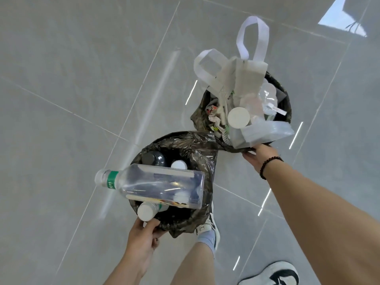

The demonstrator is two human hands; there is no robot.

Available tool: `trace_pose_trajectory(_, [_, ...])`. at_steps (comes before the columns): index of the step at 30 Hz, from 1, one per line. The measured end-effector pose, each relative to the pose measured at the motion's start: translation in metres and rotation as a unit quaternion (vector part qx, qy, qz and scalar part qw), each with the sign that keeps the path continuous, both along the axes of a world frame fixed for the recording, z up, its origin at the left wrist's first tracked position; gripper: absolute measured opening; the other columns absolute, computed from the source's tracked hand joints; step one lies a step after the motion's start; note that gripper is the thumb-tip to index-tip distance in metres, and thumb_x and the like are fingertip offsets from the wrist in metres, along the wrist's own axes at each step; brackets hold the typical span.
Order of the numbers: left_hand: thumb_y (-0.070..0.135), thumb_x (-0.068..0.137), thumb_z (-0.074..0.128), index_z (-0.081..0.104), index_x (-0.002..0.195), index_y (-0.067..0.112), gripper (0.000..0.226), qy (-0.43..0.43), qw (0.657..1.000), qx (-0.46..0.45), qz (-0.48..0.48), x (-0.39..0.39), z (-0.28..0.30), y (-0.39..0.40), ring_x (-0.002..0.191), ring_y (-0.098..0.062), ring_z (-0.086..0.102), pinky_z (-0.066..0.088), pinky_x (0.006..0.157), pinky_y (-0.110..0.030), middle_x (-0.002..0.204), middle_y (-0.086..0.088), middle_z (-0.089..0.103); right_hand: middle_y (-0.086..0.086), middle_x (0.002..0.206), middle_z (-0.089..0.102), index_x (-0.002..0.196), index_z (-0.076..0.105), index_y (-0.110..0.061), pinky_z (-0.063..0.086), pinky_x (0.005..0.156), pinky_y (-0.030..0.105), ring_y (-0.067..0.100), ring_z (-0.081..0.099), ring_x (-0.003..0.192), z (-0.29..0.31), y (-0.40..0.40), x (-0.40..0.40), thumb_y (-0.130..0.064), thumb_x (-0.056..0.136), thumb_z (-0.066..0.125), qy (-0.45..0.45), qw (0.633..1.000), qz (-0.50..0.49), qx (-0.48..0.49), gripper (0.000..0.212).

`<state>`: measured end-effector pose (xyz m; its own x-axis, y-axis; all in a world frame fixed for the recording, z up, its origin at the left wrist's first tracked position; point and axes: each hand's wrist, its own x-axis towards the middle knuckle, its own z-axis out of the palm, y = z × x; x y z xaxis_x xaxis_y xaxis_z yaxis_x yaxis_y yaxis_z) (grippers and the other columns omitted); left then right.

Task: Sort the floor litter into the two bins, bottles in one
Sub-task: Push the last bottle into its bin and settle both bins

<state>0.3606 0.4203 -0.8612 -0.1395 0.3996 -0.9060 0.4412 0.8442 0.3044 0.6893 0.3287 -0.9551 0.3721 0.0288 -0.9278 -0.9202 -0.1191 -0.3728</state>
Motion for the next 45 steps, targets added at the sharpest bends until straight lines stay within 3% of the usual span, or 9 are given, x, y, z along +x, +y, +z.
trace_pose_trajectory(7, [-0.002, 0.092, 0.049, 0.057, 0.113, 0.007, 0.025, -0.010, 1.000, 0.001, 0.023, 0.001, -0.011, 0.022, 0.040, -0.006, 0.056, 0.023, 0.038, -0.014, 0.080, -0.011, 0.060, 0.013, 0.126, 0.060, 0.133, 0.050, -0.009, 0.057, 0.049, 0.032, 0.031, 0.061, 0.104, -0.012, 0.019, 0.000, 0.010, 0.092, 0.042, -0.003, 0.999, -0.029, -0.023, 0.045])
trace_pose_trajectory(13, [-0.003, 0.090, 0.051, 0.057, 0.101, 0.011, 0.019, -0.005, 0.999, 0.008, 0.040, 0.003, 0.000, 0.046, 0.048, -0.010, 0.065, 0.023, 0.036, -0.013, 0.083, -0.011, 0.063, 0.012, 0.121, 0.062, 0.131, 0.052, -0.010, 0.059, 0.065, 0.041, 0.030, 0.063, 0.100, 0.016, 0.040, 0.003, 0.007, 0.095, 0.042, -0.023, 0.999, -0.043, 0.015, 0.040])
trace_pose_trajectory(19, [-0.002, 0.089, 0.052, 0.058, 0.098, 0.014, 0.019, -0.009, 0.998, 0.019, 0.054, 0.010, 0.039, 0.069, 0.055, -0.012, 0.068, 0.024, 0.036, -0.014, 0.088, -0.008, 0.065, 0.011, 0.116, 0.062, 0.128, 0.051, -0.010, 0.059, 0.062, 0.041, 0.030, 0.063, 0.098, 0.081, 0.077, 0.021, 0.007, 0.095, 0.041, -0.038, 0.999, -0.030, 0.008, 0.038])
trace_pose_trajectory(27, [0.001, 0.088, 0.056, 0.061, 0.099, 0.017, 0.020, -0.036, 0.995, 0.052, 0.077, 0.031, 0.147, 0.138, 0.068, -0.021, 0.068, 0.024, 0.046, -0.022, 0.080, -0.004, 0.070, 0.014, 0.121, 0.063, 0.129, 0.053, -0.012, 0.057, 0.072, 0.054, 0.035, 0.063, 0.102, 0.212, 0.123, 0.049, 0.012, 0.090, 0.039, -0.078, 0.997, 0.015, -0.003, 0.048])
trace_pose_trajectory(29, [0.002, 0.087, 0.057, 0.061, 0.099, 0.017, 0.019, -0.050, 0.992, 0.065, 0.092, 0.035, 0.172, 0.158, 0.071, -0.023, 0.068, 0.024, 0.043, -0.020, 0.076, -0.004, 0.069, 0.015, 0.122, 0.062, 0.131, 0.052, -0.012, 0.056, 0.076, 0.055, 0.035, 0.062, 0.104, 0.250, 0.137, 0.055, 0.012, 0.091, 0.038, -0.092, 0.995, 0.034, 0.003, 0.048])
trace_pose_trajectory(35, [0.001, 0.086, 0.057, 0.062, 0.105, 0.010, 0.022, -0.093, 0.975, 0.095, 0.176, 0.040, 0.224, 0.211, 0.076, -0.028, 0.065, 0.026, 0.036, -0.015, 0.078, -0.009, 0.066, 0.012, 0.121, 0.059, 0.135, 0.047, -0.012, 0.060, 0.061, 0.041, 0.025, 0.061, 0.098, 0.332, 0.184, 0.066, 0.006, 0.096, 0.037, -0.120, 0.986, 0.100, 0.053, 0.045])
trace_pose_trajectory(39, [0.001, 0.087, 0.056, 0.060, 0.103, 0.012, 0.020, -0.104, 0.960, 0.121, 0.228, 0.034, 0.242, 0.251, 0.072, -0.025, 0.073, 0.026, 0.034, -0.014, 0.094, -0.010, 0.069, 0.010, 0.121, 0.060, 0.134, 0.049, -0.014, 0.061, 0.063, 0.040, 0.024, 0.062, 0.100, 0.350, 0.230, 0.061, 0.005, 0.097, 0.038, -0.122, 0.980, 0.147, 0.057, 0.043])
trace_pose_trajectory(42, [0.002, 0.087, 0.057, 0.059, 0.104, 0.012, 0.020, -0.086, 0.952, 0.119, 0.268, 0.029, 0.250, 0.276, 0.074, -0.024, 0.073, 0.028, 0.034, -0.013, 0.102, -0.011, 0.070, 0.011, 0.120, 0.059, 0.133, 0.048, -0.012, 0.059, 0.073, 0.045, 0.026, 0.062, 0.097, 0.364, 0.268, 0.058, 0.006, 0.097, 0.036, -0.107, 0.975, 0.187, 0.055, 0.042])
trace_pose_trajectory(45, [0.003, 0.087, 0.058, 0.058, 0.112, 0.011, 0.026, -0.067, 0.939, 0.118, 0.316, 0.028, 0.254, 0.293, 0.078, -0.025, 0.072, 0.031, 0.033, -0.012, 0.107, -0.014, 0.069, 0.012, 0.118, 0.060, 0.131, 0.049, -0.010, 0.060, 0.057, 0.040, 0.025, 0.063, 0.090, 0.374, 0.305, 0.061, 0.007, 0.096, 0.036, -0.085, 0.968, 0.235, 0.029, 0.041])
